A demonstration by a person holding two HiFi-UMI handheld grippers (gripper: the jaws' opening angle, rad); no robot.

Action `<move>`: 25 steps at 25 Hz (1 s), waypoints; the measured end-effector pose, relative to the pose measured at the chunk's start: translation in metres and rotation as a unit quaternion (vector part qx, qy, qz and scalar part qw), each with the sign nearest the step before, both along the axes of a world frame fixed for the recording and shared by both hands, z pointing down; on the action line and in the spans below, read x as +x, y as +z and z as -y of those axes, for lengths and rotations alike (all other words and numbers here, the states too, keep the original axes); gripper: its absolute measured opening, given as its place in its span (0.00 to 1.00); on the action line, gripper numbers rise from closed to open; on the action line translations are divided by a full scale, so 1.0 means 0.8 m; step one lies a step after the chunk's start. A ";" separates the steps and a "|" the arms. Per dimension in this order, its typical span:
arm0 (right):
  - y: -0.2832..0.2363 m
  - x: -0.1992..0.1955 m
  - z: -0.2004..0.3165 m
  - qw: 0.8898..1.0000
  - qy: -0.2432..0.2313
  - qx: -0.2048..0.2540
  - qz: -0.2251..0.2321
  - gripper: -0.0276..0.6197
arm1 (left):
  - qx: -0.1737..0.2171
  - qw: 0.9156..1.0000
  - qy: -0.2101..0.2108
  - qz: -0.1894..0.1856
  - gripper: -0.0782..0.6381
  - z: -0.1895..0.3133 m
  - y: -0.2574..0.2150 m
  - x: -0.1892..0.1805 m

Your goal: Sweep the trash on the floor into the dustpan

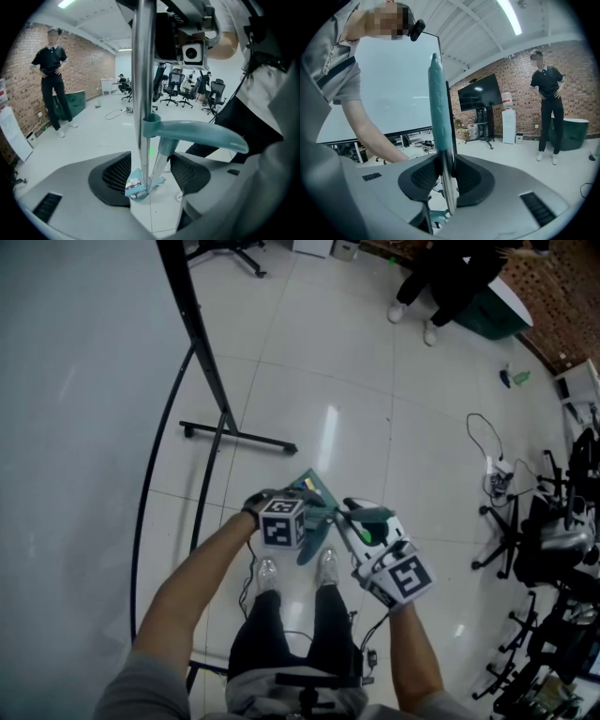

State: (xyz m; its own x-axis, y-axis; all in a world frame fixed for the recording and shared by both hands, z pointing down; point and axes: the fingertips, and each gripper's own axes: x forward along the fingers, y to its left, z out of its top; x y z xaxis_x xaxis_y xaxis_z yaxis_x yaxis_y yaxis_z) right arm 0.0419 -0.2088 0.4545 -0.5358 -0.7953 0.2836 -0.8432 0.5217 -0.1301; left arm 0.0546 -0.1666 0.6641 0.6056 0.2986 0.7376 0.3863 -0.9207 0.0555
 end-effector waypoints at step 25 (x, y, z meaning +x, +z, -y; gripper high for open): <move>0.016 0.021 -0.015 0.999 0.046 -0.024 0.000 0.24 | -0.092 0.990 -0.108 0.023 0.40 -0.003 0.015 -0.002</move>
State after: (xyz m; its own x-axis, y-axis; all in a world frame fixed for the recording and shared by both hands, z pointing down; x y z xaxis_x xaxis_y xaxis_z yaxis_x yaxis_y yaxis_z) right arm 0.0587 -0.1971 0.4675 -0.4611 -0.8268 0.3222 -0.8872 0.4353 -0.1529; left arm 0.0530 -0.1641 0.6762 0.6376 0.2964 0.7110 0.1740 -0.9546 0.2419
